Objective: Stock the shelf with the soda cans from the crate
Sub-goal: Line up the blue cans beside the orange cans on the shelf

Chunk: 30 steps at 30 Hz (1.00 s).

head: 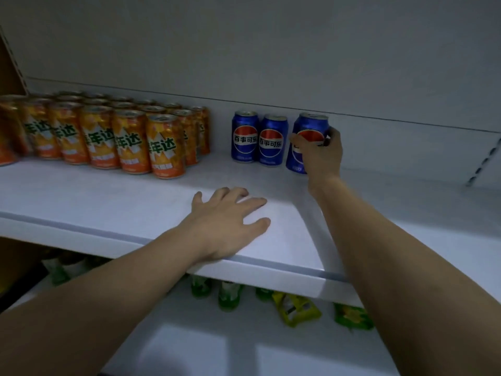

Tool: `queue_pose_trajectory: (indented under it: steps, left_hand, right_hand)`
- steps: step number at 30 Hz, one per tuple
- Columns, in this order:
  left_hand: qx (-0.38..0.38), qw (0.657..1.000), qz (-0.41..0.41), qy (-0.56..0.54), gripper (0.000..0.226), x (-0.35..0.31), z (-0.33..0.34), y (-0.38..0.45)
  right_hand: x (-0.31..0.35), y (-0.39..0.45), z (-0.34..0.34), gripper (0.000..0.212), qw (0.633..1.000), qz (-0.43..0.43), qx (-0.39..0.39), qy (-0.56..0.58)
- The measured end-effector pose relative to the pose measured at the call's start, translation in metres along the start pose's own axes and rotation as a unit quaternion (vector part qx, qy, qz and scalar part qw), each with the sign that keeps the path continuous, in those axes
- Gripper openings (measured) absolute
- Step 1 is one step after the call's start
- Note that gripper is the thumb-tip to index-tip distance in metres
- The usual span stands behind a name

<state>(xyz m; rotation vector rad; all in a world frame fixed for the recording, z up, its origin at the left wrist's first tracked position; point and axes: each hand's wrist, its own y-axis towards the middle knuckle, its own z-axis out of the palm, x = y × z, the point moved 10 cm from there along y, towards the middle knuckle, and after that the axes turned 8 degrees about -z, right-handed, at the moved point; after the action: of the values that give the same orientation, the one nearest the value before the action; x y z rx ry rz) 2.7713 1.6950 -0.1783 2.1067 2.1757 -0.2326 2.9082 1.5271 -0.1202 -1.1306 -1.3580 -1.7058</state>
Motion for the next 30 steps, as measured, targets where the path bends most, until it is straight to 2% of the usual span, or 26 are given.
queue_pose_trajectory:
  steps: [6, 10, 12, 18, 25, 30]
  left_hand:
    - [-0.008, 1.000, -0.004, -0.002, 0.056, -0.001, 0.000, -0.003]
    - [-0.008, 1.000, -0.007, 0.002, 0.055, -0.001, 0.002, -0.003]
    - [-0.006, 1.000, -0.008, 0.002, 0.055, 0.000, 0.002, -0.003]
    - [-0.005, 1.000, -0.009, 0.001, 0.055, 0.000, 0.001, -0.004]
    - [-0.012, 1.000, -0.008, -0.004, 0.055, 0.000, 0.001, -0.003]
    - [-0.012, 1.000, -0.010, -0.008, 0.055, 0.001, -0.001, -0.004]
  right_hand:
    - [-0.028, 0.029, 0.014, 0.071, 0.993, -0.044, -0.018, -0.107]
    - [-0.046, 0.039, 0.022, 0.098, 0.989, -0.059, -0.003, -0.137]
    - [-0.054, 0.041, 0.025, 0.104, 0.987, -0.067, 0.010, -0.143]
    - [-0.046, 0.036, 0.028, 0.084, 0.982, -0.072, 0.032, -0.173]
    - [-0.054, 0.039, 0.021, 0.061, 0.986, -0.057, 0.013, -0.158]
    - [-0.052, 0.036, 0.023, 0.058, 0.984, -0.062, 0.007, -0.169]
